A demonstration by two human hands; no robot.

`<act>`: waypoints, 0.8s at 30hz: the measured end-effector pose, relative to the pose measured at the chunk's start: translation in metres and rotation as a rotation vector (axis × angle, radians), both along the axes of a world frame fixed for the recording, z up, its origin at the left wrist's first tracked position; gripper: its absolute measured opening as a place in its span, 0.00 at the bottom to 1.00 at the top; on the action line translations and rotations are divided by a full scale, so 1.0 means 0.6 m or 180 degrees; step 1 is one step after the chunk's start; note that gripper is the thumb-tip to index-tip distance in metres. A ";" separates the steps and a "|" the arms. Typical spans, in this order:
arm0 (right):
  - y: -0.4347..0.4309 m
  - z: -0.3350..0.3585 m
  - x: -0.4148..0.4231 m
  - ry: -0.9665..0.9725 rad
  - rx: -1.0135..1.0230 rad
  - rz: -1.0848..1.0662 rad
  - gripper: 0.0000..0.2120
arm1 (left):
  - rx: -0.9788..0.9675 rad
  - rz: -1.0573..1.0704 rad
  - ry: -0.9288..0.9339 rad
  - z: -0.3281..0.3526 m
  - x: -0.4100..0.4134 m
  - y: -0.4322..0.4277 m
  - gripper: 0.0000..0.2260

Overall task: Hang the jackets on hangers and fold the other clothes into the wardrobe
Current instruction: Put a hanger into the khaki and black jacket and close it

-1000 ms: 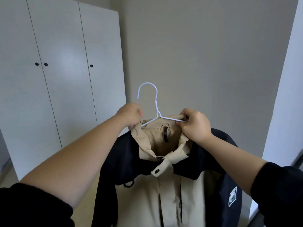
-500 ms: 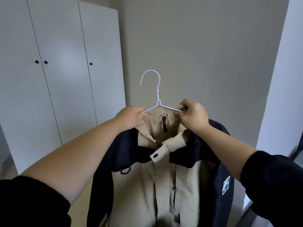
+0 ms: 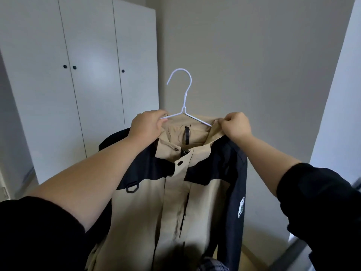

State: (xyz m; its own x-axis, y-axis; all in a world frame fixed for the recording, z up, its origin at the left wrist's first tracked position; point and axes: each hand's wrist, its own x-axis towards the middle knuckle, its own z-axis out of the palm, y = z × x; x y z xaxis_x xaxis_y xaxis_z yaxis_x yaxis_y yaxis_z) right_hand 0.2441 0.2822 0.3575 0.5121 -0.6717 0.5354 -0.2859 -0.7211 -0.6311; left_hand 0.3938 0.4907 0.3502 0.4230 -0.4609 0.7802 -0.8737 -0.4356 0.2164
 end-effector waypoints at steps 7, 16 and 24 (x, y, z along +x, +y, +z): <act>0.031 0.010 0.015 -0.0090 0.0674 0.1543 0.12 | -0.0169 0.0212 0.0037 -0.009 0.023 0.045 0.10; 0.063 -0.031 0.069 0.1583 -0.1092 0.1049 0.12 | -0.0047 0.0398 0.0226 -0.040 0.036 0.036 0.09; 0.086 -0.037 0.234 0.1002 -0.1880 0.0274 0.05 | -0.0028 0.0871 0.0342 -0.042 0.158 0.060 0.08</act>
State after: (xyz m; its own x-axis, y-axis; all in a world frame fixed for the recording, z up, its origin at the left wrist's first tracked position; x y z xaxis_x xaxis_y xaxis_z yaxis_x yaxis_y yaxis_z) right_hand 0.3846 0.3340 0.3352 0.7423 -0.2618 0.6168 -0.3178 -0.9480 -0.0199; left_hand 0.4886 0.5268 0.3248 0.6111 -0.3118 0.7275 -0.6959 -0.6497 0.3061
